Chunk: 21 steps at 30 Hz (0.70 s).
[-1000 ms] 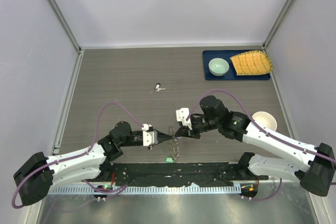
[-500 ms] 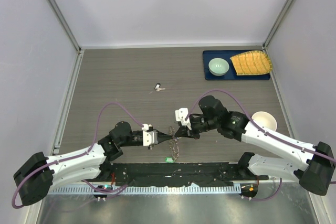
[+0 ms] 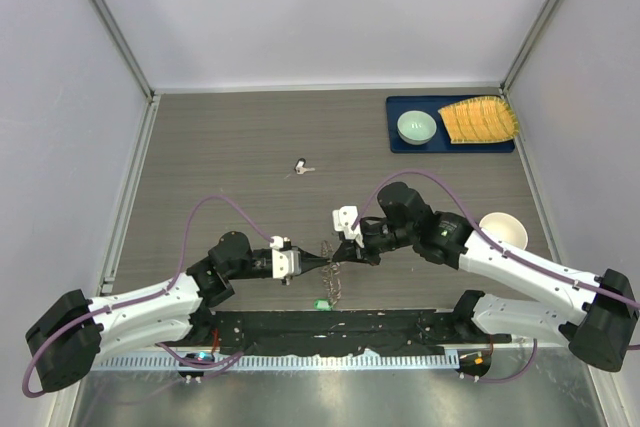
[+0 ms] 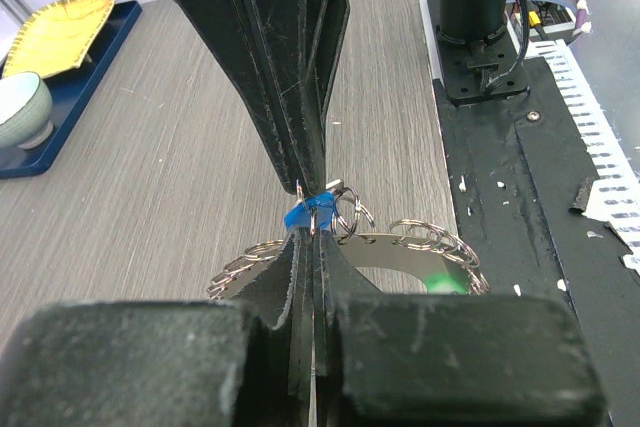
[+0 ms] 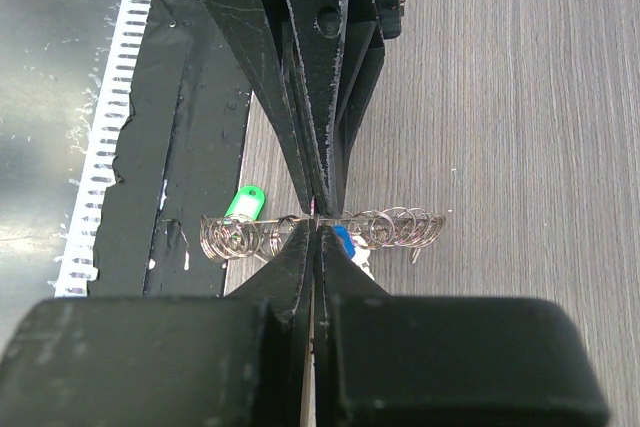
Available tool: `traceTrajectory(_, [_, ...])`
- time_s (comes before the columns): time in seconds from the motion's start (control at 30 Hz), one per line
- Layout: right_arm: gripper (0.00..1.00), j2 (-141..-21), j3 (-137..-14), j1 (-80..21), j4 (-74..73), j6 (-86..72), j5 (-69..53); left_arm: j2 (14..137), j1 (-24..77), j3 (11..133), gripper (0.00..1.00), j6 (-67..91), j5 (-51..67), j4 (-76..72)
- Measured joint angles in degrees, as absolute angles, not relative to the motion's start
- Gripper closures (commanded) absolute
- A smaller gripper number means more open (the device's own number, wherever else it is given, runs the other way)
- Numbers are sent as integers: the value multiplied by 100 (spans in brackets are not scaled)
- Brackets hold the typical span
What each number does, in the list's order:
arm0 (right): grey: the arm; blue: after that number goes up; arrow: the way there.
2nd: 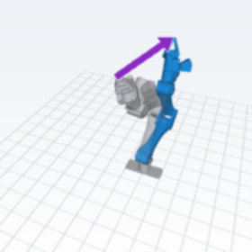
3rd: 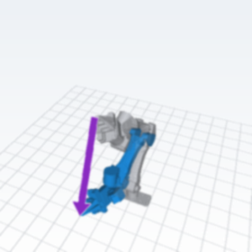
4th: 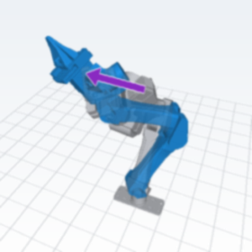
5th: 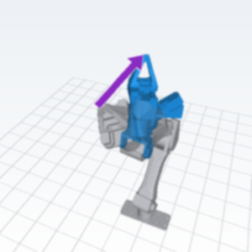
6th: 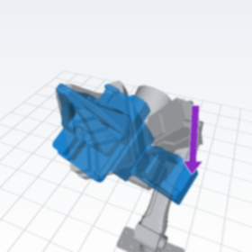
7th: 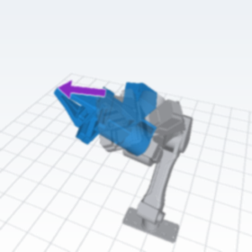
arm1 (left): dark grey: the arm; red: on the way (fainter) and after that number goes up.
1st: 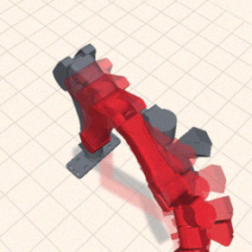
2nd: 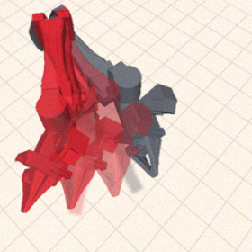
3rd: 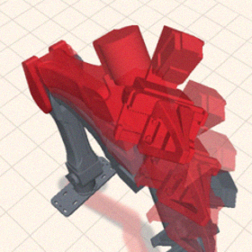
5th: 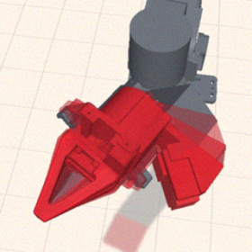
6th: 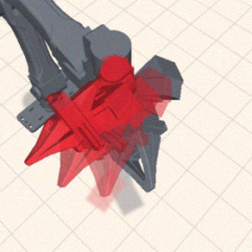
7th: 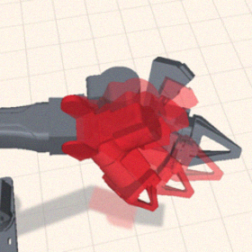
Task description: Put the keys on the keyring
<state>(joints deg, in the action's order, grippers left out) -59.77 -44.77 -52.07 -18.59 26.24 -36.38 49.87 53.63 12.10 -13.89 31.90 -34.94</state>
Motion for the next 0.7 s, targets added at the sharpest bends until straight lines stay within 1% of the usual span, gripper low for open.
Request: traceTrajectory(0.7, [99,-5935,-4477,-5207,-1848,2622,-3680,4987,5363,1210,100,-1369,3122,-3498])
